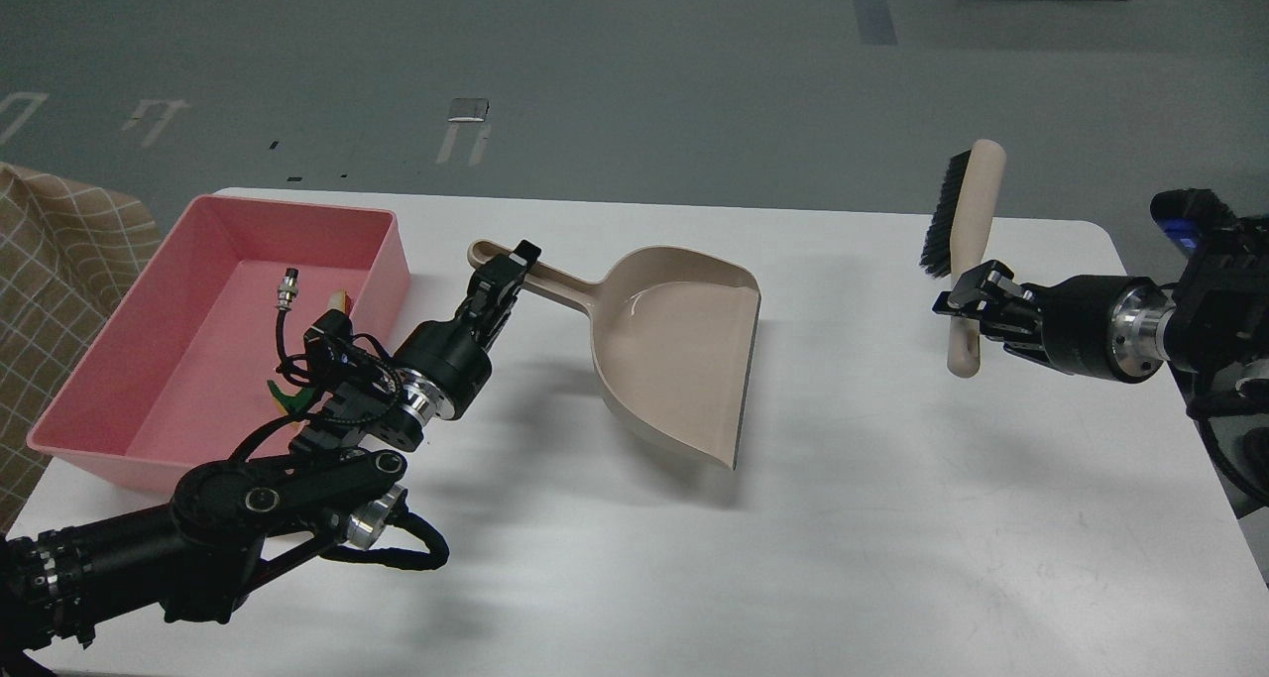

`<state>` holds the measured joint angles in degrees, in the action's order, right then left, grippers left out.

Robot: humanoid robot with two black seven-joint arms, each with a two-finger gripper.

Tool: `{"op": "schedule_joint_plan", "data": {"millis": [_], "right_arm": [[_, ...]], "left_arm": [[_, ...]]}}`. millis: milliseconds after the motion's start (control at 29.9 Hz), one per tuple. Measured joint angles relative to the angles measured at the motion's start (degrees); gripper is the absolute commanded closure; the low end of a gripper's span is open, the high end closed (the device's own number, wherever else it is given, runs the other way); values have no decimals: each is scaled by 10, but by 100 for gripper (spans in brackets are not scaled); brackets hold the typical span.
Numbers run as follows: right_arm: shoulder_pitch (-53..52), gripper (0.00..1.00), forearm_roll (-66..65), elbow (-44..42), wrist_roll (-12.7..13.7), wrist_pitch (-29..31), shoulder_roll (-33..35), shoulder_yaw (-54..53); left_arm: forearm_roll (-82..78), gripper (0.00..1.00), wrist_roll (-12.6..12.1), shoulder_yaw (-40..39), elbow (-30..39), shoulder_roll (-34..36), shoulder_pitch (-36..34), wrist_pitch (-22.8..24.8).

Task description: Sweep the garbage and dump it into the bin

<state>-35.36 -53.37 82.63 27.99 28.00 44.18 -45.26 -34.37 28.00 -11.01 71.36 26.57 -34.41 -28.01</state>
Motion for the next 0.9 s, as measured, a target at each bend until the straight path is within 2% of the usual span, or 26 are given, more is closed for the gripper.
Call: {"op": "schedule_joint_plan", "data": {"millis": [401, 903], "right_arm": [[0, 96, 0, 1, 0, 0, 54, 100], [-13, 90, 0, -11, 0, 0, 55, 113]], "left_arm": [[0, 100, 0, 0, 0, -5, 4, 0], [0, 100, 0, 4, -42, -40, 10, 0]]}}
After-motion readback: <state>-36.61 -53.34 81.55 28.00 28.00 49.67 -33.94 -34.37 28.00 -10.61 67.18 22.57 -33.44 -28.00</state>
